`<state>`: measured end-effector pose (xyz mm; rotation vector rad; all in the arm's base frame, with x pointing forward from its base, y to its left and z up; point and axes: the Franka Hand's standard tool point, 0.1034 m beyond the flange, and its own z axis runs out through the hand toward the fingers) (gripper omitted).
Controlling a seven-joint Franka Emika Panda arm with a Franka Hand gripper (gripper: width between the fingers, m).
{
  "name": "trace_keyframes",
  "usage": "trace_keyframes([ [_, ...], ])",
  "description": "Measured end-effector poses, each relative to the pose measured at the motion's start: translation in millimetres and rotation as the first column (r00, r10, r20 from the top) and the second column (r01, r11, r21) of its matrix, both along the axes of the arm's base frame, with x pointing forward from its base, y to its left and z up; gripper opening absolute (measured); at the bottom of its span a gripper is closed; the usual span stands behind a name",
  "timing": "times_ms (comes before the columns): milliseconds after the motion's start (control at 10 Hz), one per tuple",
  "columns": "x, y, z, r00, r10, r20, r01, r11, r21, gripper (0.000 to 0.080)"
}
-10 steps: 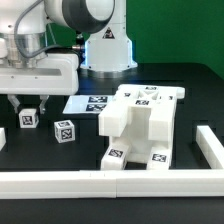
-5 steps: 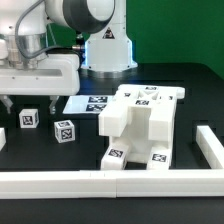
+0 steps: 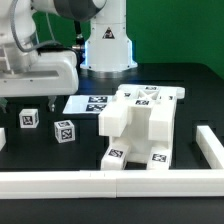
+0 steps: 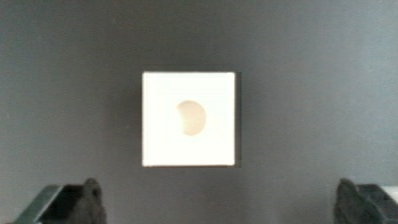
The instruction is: Assemble chair
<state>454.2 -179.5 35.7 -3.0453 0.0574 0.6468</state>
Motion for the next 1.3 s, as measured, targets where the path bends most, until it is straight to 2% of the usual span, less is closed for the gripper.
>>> trace_keyframes([
  [200, 10.0, -0.8, 1.3, 0.991, 0.015, -0.137, -0.015, 1.0, 0.001, 0.0649],
  [500, 4.7, 2.9, -2.2, 0.953, 0.016, -0.304, -0.008, 1.0, 0.027, 0.0649],
  [700, -8.6, 2.2, -2.6, 0.878, 0.02, -0.479, 0.0, 0.999, 0.042, 0.0649],
  [800, -3.1, 0.2, -8.0, 0.877, 0.024, -0.48, -0.009, 0.999, 0.034, 0.0649],
  [1000, -6.3, -2.5, -9.9, 0.874, 0.018, -0.485, -0.003, 0.999, 0.033, 0.0649],
  [1100, -13.7, -8.4, -17.2, 0.865, 0.001, -0.501, 0.012, 1.0, 0.024, 0.0649],
  [1300, -27.0, -10.5, -26.3, 0.842, -0.017, -0.54, 0.033, 0.999, 0.02, 0.0649],
])
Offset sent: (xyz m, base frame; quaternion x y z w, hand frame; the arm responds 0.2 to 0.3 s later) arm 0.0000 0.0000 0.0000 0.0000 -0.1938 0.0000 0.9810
